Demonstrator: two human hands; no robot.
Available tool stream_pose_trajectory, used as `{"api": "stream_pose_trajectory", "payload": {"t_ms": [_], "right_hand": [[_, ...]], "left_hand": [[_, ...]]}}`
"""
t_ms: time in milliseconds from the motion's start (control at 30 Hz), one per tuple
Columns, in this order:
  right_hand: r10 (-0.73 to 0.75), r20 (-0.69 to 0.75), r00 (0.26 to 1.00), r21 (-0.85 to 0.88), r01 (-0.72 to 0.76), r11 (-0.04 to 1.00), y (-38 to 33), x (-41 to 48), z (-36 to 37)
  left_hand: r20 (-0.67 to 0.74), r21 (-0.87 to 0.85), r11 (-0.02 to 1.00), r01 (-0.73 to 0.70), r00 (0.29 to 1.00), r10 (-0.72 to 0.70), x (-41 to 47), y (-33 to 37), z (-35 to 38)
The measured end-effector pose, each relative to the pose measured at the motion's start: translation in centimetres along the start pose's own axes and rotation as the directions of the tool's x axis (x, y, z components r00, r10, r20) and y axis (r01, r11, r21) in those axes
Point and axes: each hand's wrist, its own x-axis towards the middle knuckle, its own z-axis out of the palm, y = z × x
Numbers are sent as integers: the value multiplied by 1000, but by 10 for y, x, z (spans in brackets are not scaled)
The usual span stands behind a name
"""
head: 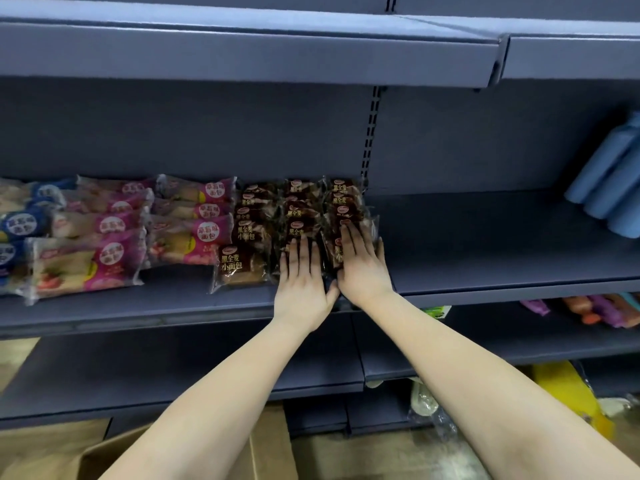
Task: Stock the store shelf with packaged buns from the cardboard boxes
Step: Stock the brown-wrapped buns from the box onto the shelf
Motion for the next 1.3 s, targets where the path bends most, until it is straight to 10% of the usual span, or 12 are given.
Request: {"api": "stream_pose_trajectory", "payload": {"t_ms": [467, 933, 1300], "right_hand": [[179, -122, 976, 18, -178, 984, -8, -10, 16], [-83, -133, 988, 7, 85, 996, -2, -14, -2], [-234, -65, 970, 48, 237, 970, -73, -2, 11]], "left_hand": [[12, -18, 1000, 11, 1000, -11, 1, -1, 2], [18, -54, 996, -72, 997, 73, -10, -11, -11], [-20, 8, 988, 154, 988, -154, -37, -104, -56]]}}
